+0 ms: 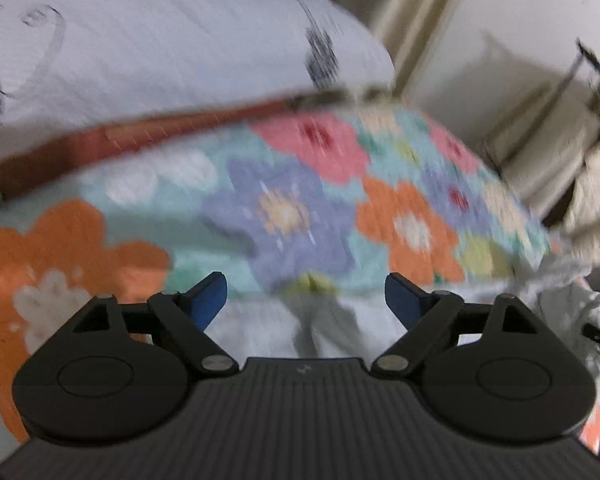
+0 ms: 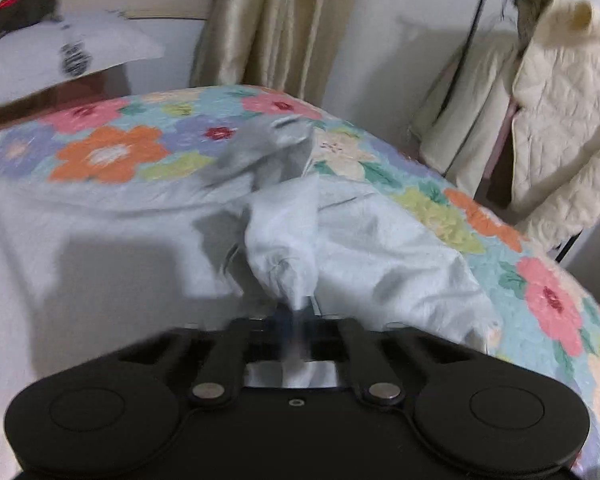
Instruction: Fold clothes
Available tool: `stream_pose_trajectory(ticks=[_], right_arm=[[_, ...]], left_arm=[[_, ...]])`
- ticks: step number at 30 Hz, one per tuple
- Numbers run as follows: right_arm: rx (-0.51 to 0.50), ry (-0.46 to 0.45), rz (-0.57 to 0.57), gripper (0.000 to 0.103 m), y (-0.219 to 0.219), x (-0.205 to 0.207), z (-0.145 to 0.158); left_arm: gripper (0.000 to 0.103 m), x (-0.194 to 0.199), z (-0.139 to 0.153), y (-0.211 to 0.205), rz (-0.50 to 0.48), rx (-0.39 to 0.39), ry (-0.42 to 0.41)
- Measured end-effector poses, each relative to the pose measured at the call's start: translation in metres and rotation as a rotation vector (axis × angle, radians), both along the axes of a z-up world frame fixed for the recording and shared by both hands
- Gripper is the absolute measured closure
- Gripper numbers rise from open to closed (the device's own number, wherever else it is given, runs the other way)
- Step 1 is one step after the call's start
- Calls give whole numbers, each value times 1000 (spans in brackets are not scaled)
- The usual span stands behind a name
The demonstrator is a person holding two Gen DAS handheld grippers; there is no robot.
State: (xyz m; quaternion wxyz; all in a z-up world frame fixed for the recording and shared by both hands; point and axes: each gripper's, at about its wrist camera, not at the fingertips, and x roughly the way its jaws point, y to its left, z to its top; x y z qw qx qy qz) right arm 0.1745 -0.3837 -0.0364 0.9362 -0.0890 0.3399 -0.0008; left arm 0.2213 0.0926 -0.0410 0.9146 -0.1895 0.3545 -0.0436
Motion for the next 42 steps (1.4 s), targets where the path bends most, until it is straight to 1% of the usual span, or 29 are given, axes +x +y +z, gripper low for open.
stream_pose_trajectory(ticks=[2, 4, 6, 7, 9, 11, 12, 13, 14, 16, 18, 20, 23, 25, 28, 29, 32, 33, 34, 35, 36, 37, 38, 39, 40, 42], right_arm=[[27, -21, -48, 101, -21, 21, 18], [80, -38, -102, 101, -46, 42, 36], [134, -37, -144, 101, -73, 65, 50], [134, -22, -165, 100, -83, 76, 51], [114, 9, -213, 99, -102, 99, 49], [90, 30, -267, 95, -120, 116, 46], [90, 32, -285, 91, -127, 118, 44], [104, 34, -292, 83, -134, 118, 43], [123, 25, -297, 78, -139, 112, 42], [155, -6, -299, 72, -146, 90, 43], [185, -43, -289, 64, -143, 56, 43], [216, -83, -280, 54, -139, 19, 43], [290, -130, -267, 53, -133, -35, 33], [333, -128, -254, 53, -128, -59, 23], [286, -91, -215, 55, -115, -72, 4], [258, -86, -214, 58, -111, -70, -1], [172, -71, -211, 60, -102, -66, -17], [167, -79, -229, 60, -102, -66, -19], [183, -89, -259, 60, -107, -63, -22], [214, -86, -279, 60, -114, -59, -24], [249, -80, -293, 62, -120, -55, -26], [284, -73, -308, 86, -127, -51, -27], [320, -67, -322, 98, -133, -46, -29], [355, -69, -334, 99, -140, -46, -25], [423, -96, -341, 99, -150, -53, -18], [597, -187, -376, 100, -181, -69, 5]], left_arm=[[18, 1, 1, 2, -13, -27, -15], [18, 2, 2, 0, -39, -59, -18], [17, 6, 1, -10, -78, -32, -31], [17, 8, -1, -16, -89, -5, -32], [17, 13, -10, -31, -111, 60, -6], [17, 17, -19, -40, -137, 89, 24], [17, 19, -22, -44, -148, 96, 33], [17, 20, -25, -48, -159, 102, 42], [17, 21, -26, -50, -164, 112, 47], [17, 20, -27, -54, -165, 131, 53], [17, 18, -25, -56, -174, 143, 58], [17, 13, -22, -60, -176, 175, 74], [17, -2, -14, -68, -197, 231, 81], [17, -23, -5, -80, -254, 277, 65], [17, -58, 7, -105, -362, 321, 43], [17, -72, 11, -116, -422, 327, 27], [15, -102, 12, -154, -618, 357, -3], [13, -110, 9, -166, -681, 370, -11], [13, -115, 5, -178, -732, 381, -15], [13, -117, -1, -187, -763, 383, -2], [13, -118, -9, -195, -787, 380, 16], [13, -117, -16, -200, -801, 375, 39], [13, -114, -22, -200, -797, 381, 61], [14, -111, -28, -198, -786, 393, 80], [14, -108, -34, -196, -775, 406, 99], [14, -100, -40, -184, -725, 431, 125]])
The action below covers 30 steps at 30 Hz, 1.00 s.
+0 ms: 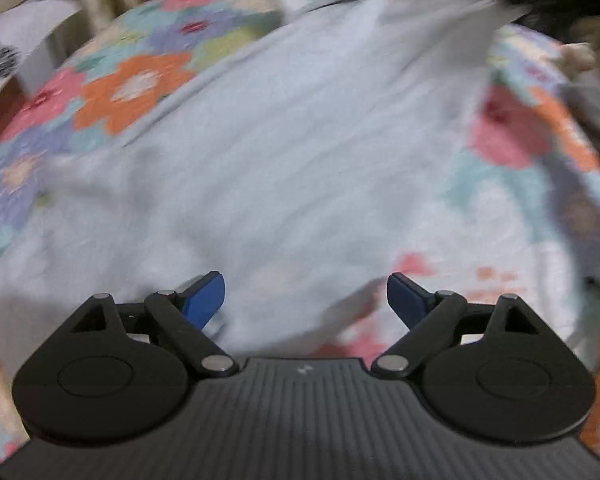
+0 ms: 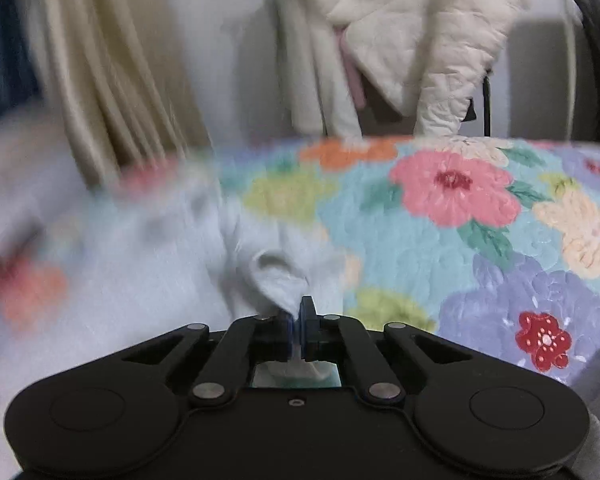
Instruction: Fold clothes
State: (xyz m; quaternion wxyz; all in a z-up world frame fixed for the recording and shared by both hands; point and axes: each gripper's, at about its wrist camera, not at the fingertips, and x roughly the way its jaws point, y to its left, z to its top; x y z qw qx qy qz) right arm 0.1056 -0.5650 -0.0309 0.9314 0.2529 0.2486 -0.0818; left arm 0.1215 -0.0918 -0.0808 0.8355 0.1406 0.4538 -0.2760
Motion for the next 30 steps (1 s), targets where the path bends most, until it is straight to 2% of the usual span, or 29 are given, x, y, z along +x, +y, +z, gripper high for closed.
stream_pose_trajectory(ticks=[1, 4, 5, 7, 8, 9, 10, 11, 13, 14, 16, 19, 22, 25, 26, 27, 28, 29, 30], right_arm=[[41, -34, -25, 100, -16, -7, 11], [-39, 40, -9, 100, -40, -4, 26], [-65, 90, 15, 100, -44, 3, 26], [-77, 233, 67, 96, -49, 21, 14], [-97, 280, 44, 88, -46, 23, 9], [-124, 310, 9, 63, -40, 21, 6], [-151, 340, -27, 58, -34, 20, 3], [-178, 370, -64, 58, -28, 19, 0], [-282, 346, -120, 57, 2, 7, 2], [-334, 310, -145, 56, 21, -3, 5], [-264, 183, -117, 56, 56, -31, 7], [-113, -18, -53, 46, 108, -74, 8], [-51, -14, 109, 46, 172, -85, -5], [-44, 28, 338, 46, 232, -79, -16], [-64, 35, 388, 46, 254, -77, -19], [-84, 36, 431, 46, 275, -75, -21], [-101, 32, 468, 46, 294, -74, -22], [-114, 30, 505, 46, 312, -73, -23], [-132, 26, 546, 46, 328, -72, -22]], left_arm=[[13, 4, -1, 6, 23, -9, 14], [13, 7, 1, 19, 71, -18, 57], [14, 6, 2, 23, 79, -19, 67], [14, 1, 11, 38, 114, -70, 82], [14, -2, 17, 47, 138, -98, 81], [14, -5, 23, 57, 169, -116, 67], [14, -7, 29, 68, 211, -127, 46], [13, -7, 36, 81, 255, -138, 25], [13, -5, 43, 103, 346, -127, -22], [13, -4, 43, 108, 372, -82, -69], [13, -2, 38, 110, 350, -44, -92], [13, 6, 25, 107, 327, -28, -75], [13, 17, 10, 89, 279, 27, -61], [14, 20, -2, 72, 191, 173, -101], [15, 20, -3, 75, 193, 195, -101], [26, 23, -1, 85, 232, 168, -82], [33, 26, 3, 99, 289, 124, -55], [35, 30, 7, 118, 363, 82, -35], [36, 32, 9, 135, 441, 77, -38]])
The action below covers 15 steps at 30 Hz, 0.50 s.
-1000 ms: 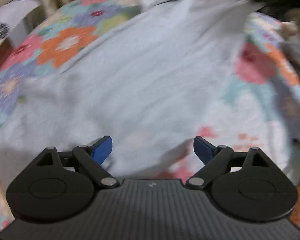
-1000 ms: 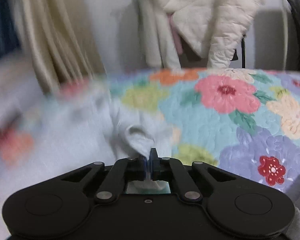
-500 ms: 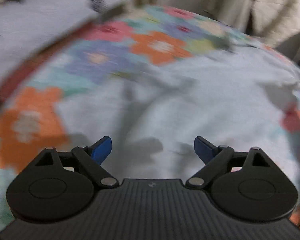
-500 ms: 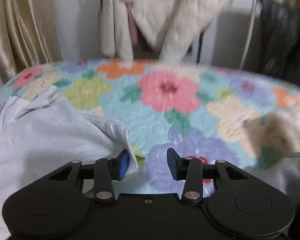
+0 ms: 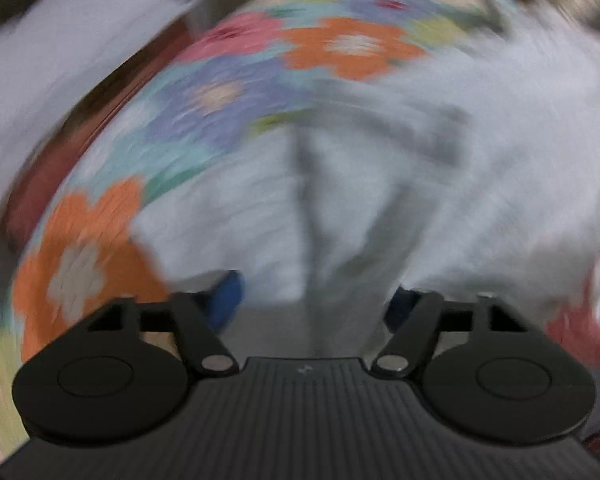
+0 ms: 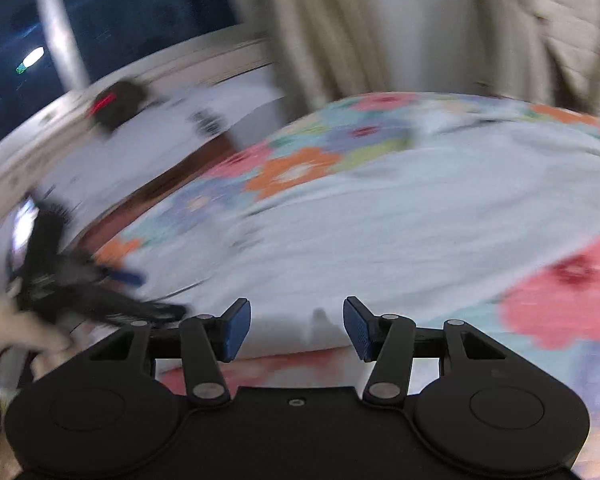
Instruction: Fold clothes
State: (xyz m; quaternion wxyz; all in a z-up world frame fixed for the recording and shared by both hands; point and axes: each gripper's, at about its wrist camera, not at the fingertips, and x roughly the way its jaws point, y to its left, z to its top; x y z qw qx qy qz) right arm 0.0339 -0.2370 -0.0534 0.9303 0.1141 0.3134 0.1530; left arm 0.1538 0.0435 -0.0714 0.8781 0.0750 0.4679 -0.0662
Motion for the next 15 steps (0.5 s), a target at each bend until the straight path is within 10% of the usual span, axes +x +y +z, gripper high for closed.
stream_pose_trajectory(ticks=[5, 8, 15], right_arm=[[-72, -41, 202, 46, 63, 2, 5], [5, -19, 273, 46, 79, -4, 13], [-220, -63, 357, 46, 119, -9, 12]], left_arm=[[39, 1, -2, 61, 306, 145, -12], [37, 2, 0, 81, 356, 55, -2], [33, -3, 17, 68, 106, -237, -45]])
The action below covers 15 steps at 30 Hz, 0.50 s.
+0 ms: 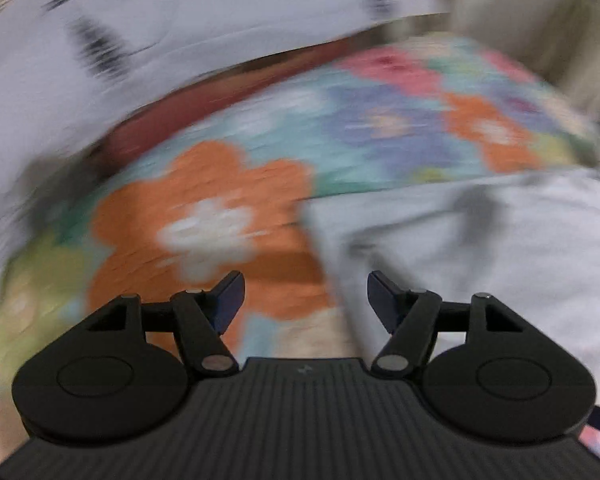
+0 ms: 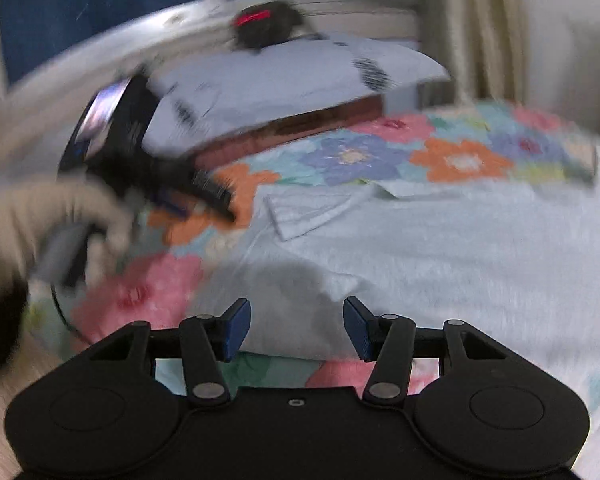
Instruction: Fold clothes
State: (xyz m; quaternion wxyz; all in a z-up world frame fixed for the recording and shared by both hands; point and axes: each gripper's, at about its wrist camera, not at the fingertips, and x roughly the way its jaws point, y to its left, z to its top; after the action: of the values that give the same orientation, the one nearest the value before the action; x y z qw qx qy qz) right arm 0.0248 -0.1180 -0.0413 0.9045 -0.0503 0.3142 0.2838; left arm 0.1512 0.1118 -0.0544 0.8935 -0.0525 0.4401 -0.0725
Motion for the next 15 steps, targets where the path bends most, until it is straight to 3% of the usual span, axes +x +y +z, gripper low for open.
stream_pose_trajectory(ticks=[2, 4, 7, 8, 11, 15], right_arm=[[-90, -37, 57, 46, 25, -4, -4], [-142, -56, 82, 46, 41, -7, -7], [-126, -49, 69, 46, 53, 0, -12], [-97, -42, 58, 46, 54, 1, -12], [-80, -9, 38, 46, 59, 6, -11], [-97, -1, 9, 46, 55, 7, -11]], left_arm=[[27, -2, 2, -18, -142, -56, -16], [20, 4, -8, -42, -236, 7, -13], [17, 23, -33, -72, -251, 283, 10], [14, 27, -34, -72, -231, 296, 4], [17, 41, -26, -45, -61, 228, 0], [18, 59, -22, -2, 182, 270, -34]])
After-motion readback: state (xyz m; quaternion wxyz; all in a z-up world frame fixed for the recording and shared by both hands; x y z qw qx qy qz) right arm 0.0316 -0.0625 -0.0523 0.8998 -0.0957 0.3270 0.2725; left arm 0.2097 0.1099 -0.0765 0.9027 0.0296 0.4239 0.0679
